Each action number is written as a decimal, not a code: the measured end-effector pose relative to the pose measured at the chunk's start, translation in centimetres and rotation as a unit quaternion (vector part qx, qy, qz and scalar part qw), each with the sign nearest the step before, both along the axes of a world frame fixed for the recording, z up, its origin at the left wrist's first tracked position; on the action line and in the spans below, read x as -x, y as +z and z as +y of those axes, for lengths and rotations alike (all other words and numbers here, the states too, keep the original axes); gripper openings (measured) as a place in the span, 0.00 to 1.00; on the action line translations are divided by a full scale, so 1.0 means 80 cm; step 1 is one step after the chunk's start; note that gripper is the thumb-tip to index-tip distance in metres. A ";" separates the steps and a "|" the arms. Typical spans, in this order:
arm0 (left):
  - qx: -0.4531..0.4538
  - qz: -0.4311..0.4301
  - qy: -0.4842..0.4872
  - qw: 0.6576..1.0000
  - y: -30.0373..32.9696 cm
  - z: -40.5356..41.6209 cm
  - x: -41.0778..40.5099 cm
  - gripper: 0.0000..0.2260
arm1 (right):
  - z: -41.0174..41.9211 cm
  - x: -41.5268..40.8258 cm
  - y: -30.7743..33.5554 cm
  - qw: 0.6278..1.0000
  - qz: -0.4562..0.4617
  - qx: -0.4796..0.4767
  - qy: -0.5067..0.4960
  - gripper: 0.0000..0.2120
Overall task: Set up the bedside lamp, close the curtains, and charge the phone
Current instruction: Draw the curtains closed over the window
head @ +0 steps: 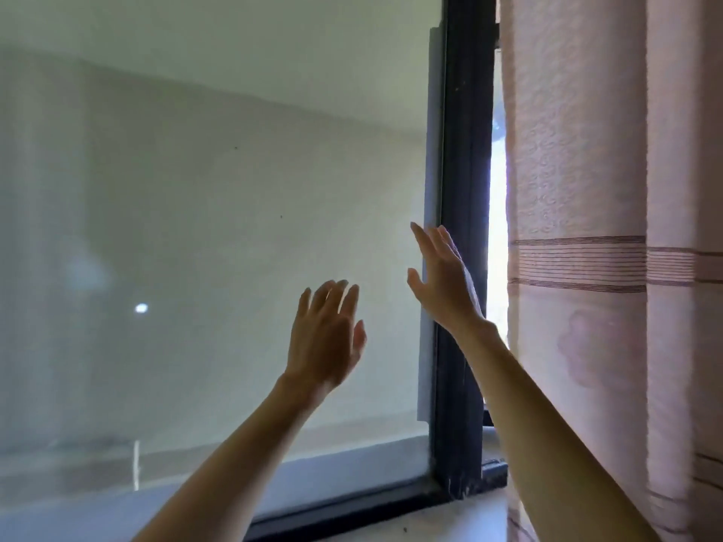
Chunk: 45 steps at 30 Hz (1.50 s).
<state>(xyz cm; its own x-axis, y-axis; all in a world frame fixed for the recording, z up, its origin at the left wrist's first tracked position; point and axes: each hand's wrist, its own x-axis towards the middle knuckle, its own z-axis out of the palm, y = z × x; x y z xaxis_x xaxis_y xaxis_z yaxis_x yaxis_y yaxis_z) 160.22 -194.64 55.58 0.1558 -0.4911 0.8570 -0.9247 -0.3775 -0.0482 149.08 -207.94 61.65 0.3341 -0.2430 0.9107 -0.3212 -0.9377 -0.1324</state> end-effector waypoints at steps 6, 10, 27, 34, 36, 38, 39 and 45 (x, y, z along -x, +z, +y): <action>0.006 -0.046 0.096 0.994 -0.036 0.064 -0.056 0.23 | 0.043 -0.093 -0.075 0.998 -0.028 0.006 0.064 0.29; 0.007 -0.047 0.159 0.986 -0.054 0.111 -0.086 0.24 | 0.093 -0.155 -0.108 0.989 -0.059 0.006 0.136 0.30; 0.063 -0.083 0.428 0.898 -0.030 0.341 -0.106 0.22 | 0.348 -0.300 -0.131 0.868 -0.066 -0.030 0.492 0.28; 0.069 -0.140 0.520 0.840 0.020 0.426 -0.066 0.21 | 0.455 -0.285 -0.094 0.779 -0.046 -0.046 0.623 0.25; 0.074 -0.142 0.534 0.830 0.035 0.449 -0.056 0.21 | 0.479 -0.281 -0.081 0.763 -0.044 -0.042 0.643 0.26; 0.072 -0.148 0.545 0.822 0.051 0.472 -0.050 0.21 | 0.497 -0.274 -0.069 0.755 -0.037 -0.039 0.654 0.27; 0.071 -0.149 0.551 0.818 0.061 0.483 -0.049 0.21 | 0.505 -0.272 -0.064 0.749 -0.034 -0.039 0.660 0.27; 0.189 -0.061 0.474 0.858 0.131 0.514 -0.064 0.23 | 0.546 -0.262 -0.034 0.750 0.003 -0.065 0.658 0.32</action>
<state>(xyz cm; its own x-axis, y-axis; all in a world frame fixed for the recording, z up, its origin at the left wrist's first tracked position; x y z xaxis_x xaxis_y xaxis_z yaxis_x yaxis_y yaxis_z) 165.35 -153.50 66.10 0.2303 0.1228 0.9653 -0.1908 -0.9670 0.1686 170.04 -164.28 58.92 0.3666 0.2140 0.9054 0.8705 -0.4223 -0.2527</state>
